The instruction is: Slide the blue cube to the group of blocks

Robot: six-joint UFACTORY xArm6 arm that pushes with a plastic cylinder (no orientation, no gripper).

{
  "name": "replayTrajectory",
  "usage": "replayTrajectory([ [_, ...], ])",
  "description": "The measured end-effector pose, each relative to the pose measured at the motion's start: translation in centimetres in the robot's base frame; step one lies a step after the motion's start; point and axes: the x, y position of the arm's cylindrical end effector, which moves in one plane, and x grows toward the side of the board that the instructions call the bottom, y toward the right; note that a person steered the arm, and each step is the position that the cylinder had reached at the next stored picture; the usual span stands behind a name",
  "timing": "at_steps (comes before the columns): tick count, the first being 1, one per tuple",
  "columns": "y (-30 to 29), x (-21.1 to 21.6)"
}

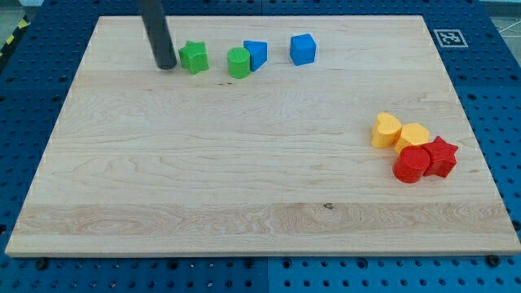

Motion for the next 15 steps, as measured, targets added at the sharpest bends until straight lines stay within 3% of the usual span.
replayTrajectory([
  [3, 4.9, 0.5],
  [4, 5.6, 6.5],
  [5, 10.5, 13.4],
  [6, 17.3, 15.3],
  [7, 25.7, 14.2],
  [8, 29.9, 9.1],
  [9, 29.6, 9.0],
  [12, 26.6, 2.0],
  [13, 26.3, 2.0],
  [15, 26.6, -1.8],
])
